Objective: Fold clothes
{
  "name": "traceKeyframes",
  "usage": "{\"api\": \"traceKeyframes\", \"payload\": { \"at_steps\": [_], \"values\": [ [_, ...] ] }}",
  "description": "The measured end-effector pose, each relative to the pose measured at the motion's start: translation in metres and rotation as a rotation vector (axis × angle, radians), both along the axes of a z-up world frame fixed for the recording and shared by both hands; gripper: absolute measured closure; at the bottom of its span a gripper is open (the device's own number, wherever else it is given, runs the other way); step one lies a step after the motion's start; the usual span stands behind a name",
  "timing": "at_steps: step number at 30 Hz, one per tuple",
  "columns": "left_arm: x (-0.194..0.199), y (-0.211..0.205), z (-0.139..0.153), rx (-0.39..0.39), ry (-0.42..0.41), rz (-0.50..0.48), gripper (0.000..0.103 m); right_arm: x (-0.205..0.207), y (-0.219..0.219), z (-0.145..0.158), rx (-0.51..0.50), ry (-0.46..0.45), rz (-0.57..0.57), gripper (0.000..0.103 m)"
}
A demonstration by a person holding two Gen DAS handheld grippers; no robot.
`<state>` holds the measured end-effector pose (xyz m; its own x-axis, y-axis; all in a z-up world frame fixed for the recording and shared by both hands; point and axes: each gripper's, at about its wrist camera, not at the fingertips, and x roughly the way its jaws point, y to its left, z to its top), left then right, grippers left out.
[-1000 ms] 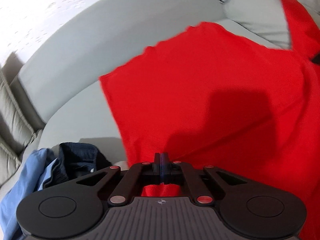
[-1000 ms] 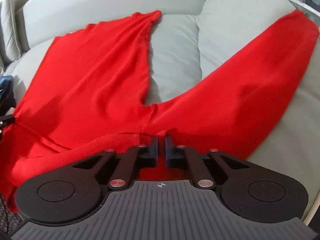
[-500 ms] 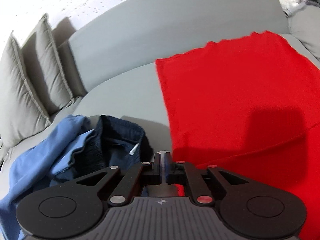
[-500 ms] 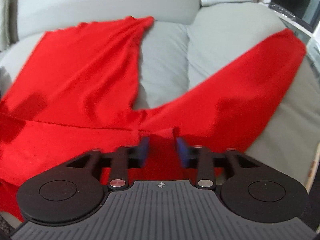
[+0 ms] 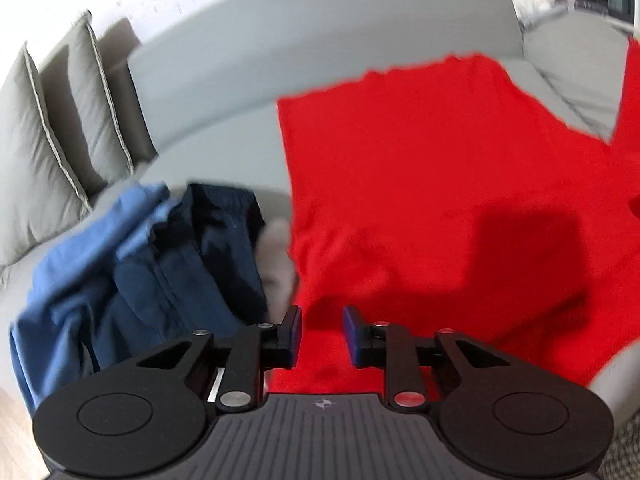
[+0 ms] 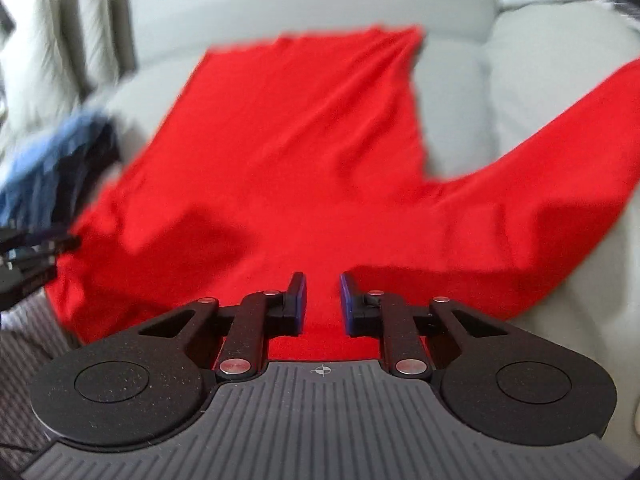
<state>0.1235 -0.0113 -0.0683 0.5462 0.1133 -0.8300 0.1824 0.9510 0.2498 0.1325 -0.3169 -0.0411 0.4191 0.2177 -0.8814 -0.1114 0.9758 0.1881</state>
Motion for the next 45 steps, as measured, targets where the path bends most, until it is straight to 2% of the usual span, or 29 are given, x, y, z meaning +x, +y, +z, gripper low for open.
{"api": "traceKeyframes", "payload": {
  "at_steps": [2, 4, 7, 9, 11, 13, 15, 16, 17, 18, 19, 21, 24, 25, 26, 27, 29, 32, 35, 37, 39, 43, 45],
  "values": [
    [-0.004, 0.000, -0.005, 0.010, 0.052, -0.003, 0.086, -0.001, -0.002, -0.009, -0.027, 0.069, -0.013, 0.086],
    [-0.009, -0.001, 0.002, 0.020, 0.080, -0.006, 0.087, -0.008, -0.007, -0.003, -0.046, 0.096, -0.016, 0.086],
    [-0.025, 0.003, 0.008, 0.002, 0.097, 0.004, 0.083, -0.023, -0.012, 0.010, -0.088, 0.087, 0.000, 0.081],
    [-0.038, 0.013, 0.014, -0.051, 0.047, 0.041, 0.081, -0.031, -0.013, 0.018, -0.073, 0.058, -0.008, 0.077],
    [-0.046, 0.027, 0.024, -0.112, -0.043, 0.113, 0.081, -0.036, -0.009, 0.026, -0.046, 0.021, -0.005, 0.077],
    [-0.045, 0.033, 0.029, -0.122, -0.117, 0.159, 0.081, -0.039, 0.003, 0.030, -0.015, -0.011, 0.020, 0.077],
    [-0.040, 0.035, 0.029, -0.099, -0.176, 0.174, 0.080, -0.039, 0.015, 0.028, -0.003, -0.020, 0.054, 0.077],
    [-0.034, 0.034, 0.023, -0.070, -0.167, 0.161, 0.080, -0.037, 0.026, 0.024, -0.004, -0.019, 0.078, 0.077],
    [-0.025, 0.031, 0.012, -0.033, -0.120, 0.148, 0.081, -0.036, 0.032, 0.019, -0.005, -0.018, 0.090, 0.077],
    [-0.018, 0.031, 0.004, -0.014, -0.060, 0.146, 0.089, -0.034, 0.036, 0.014, -0.009, -0.009, 0.096, 0.077],
    [-0.015, 0.031, -0.005, 0.000, 0.000, 0.141, 0.091, -0.030, 0.041, 0.005, -0.025, 0.022, 0.097, 0.077],
    [-0.016, 0.028, -0.008, 0.033, 0.050, 0.114, 0.098, -0.030, 0.045, -0.007, -0.055, 0.072, 0.086, 0.077],
    [-0.021, 0.029, -0.009, 0.037, 0.143, 0.095, 0.103, -0.038, 0.045, -0.003, -0.064, 0.076, 0.077, 0.077],
    [-0.024, 0.032, -0.011, 0.028, 0.185, 0.108, 0.103, -0.040, 0.044, 0.000, -0.064, 0.076, 0.073, 0.077],
    [-0.028, 0.036, -0.010, 0.016, 0.191, 0.130, 0.102, -0.043, 0.043, 0.002, -0.063, 0.076, 0.069, 0.077],
    [-0.032, 0.038, -0.005, 0.007, 0.163, 0.145, 0.101, -0.045, 0.041, 0.005, -0.062, 0.075, 0.065, 0.077],
    [-0.043, 0.033, 0.021, -0.017, -0.029, 0.129, 0.100, -0.049, 0.039, 0.009, -0.050, 0.055, 0.062, 0.077],
    [-0.043, 0.014, 0.048, -0.047, -0.280, 0.035, 0.088, -0.049, 0.042, 0.013, -0.037, 0.006, 0.065, 0.077],
    [-0.017, 0.001, 0.047, -0.088, -0.367, 0.021, 0.090, -0.043, 0.047, 0.009, -0.034, -0.004, 0.065, 0.077],
    [0.003, 0.000, 0.036, -0.107, -0.362, 0.044, 0.097, -0.040, 0.048, 0.007, -0.027, -0.007, 0.062, 0.077],
    [0.026, 0.003, 0.016, -0.117, -0.310, 0.069, 0.099, -0.036, 0.047, 0.004, -0.028, 0.004, 0.049, 0.078],
    [0.039, 0.008, -0.022, -0.048, -0.162, 0.068, 0.100, -0.030, 0.042, -0.005, -0.014, 0.044, 0.018, 0.078],
    [0.025, 0.012, -0.026, -0.012, -0.145, 0.078, 0.100, -0.029, 0.039, -0.007, -0.005, 0.051, 0.010, 0.078]
  ]
}}
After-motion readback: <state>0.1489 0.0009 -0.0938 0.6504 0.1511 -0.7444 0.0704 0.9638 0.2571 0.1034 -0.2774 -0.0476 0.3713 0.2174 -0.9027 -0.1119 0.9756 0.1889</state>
